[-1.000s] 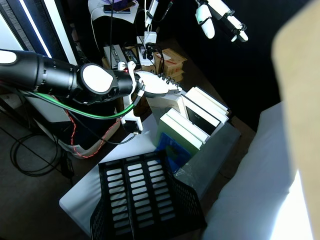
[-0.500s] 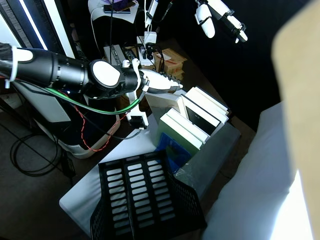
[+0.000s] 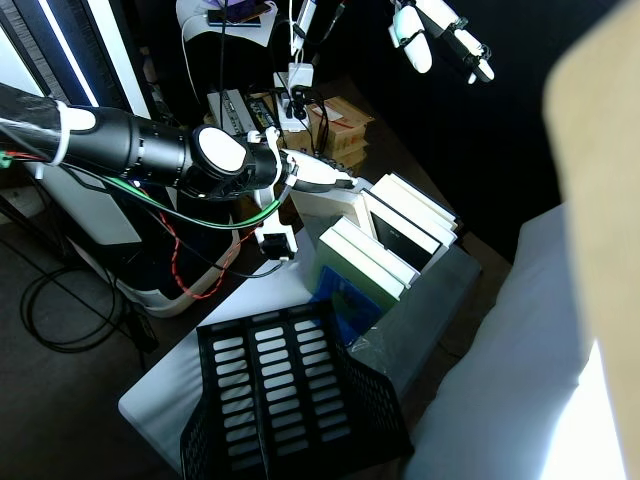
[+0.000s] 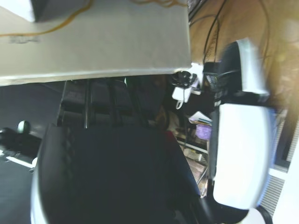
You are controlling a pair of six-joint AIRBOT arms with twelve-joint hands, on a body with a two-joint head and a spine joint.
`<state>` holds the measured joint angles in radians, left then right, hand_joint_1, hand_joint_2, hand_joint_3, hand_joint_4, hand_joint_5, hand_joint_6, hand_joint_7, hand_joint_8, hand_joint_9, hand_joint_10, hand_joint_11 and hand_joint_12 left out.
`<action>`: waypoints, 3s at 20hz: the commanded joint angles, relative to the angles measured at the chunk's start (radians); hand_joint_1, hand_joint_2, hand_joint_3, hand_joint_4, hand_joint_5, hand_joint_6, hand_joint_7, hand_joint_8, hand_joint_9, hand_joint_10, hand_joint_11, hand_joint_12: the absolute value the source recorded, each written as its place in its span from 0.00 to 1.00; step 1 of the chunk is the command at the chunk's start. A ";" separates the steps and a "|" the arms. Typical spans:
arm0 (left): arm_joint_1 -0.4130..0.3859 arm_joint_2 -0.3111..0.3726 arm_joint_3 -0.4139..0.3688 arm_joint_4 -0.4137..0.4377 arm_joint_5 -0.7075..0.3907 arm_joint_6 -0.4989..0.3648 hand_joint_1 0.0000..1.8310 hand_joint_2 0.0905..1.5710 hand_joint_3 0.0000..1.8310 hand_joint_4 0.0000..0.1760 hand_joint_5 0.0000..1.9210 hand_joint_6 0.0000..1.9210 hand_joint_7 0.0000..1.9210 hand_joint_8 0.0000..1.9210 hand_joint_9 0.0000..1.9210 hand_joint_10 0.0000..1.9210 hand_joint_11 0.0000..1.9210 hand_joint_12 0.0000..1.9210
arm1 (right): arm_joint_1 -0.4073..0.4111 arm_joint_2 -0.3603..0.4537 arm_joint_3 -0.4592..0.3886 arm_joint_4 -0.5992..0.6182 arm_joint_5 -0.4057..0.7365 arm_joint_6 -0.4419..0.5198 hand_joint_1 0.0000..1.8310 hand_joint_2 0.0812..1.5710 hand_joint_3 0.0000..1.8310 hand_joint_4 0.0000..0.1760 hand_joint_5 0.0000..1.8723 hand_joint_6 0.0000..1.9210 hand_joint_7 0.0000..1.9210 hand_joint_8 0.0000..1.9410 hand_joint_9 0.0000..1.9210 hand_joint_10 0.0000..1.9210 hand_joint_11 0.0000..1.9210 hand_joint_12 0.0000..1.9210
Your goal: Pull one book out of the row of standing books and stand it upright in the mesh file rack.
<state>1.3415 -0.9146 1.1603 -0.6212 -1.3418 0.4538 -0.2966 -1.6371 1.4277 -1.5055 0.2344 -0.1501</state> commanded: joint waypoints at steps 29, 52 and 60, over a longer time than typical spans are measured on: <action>0.005 -0.002 0.017 -0.041 -0.149 -0.023 0.00 0.88 0.00 0.21 0.01 0.00 0.03 0.00 0.00 0.00 0.00 0.00 | -0.047 -0.082 0.118 -0.583 -0.040 0.502 0.63 0.67 0.15 0.00 0.41 0.67 0.51 0.65 0.51 0.72 0.39 0.96; 0.006 -0.006 0.011 -0.054 -0.167 -0.027 0.02 0.88 0.00 0.16 0.02 0.00 0.02 0.00 0.00 0.00 0.00 0.00 | -0.004 -0.044 0.064 -0.538 0.016 0.523 0.74 0.71 0.00 0.00 0.48 0.64 0.51 0.44 0.42 0.68 0.21 0.86; -0.003 0.001 0.009 -0.052 -0.178 -0.031 0.04 0.87 0.00 0.21 0.03 0.00 0.01 0.00 0.02 0.01 0.00 0.40 | 0.053 0.089 -0.029 -0.363 0.072 0.451 0.74 0.74 0.00 0.00 0.42 0.69 0.47 0.53 0.40 0.71 0.18 0.87</action>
<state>1.3479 -0.9207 1.1683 -0.6487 -1.3857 0.4278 -0.2451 -1.5608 1.3952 -1.8740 0.3283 0.3004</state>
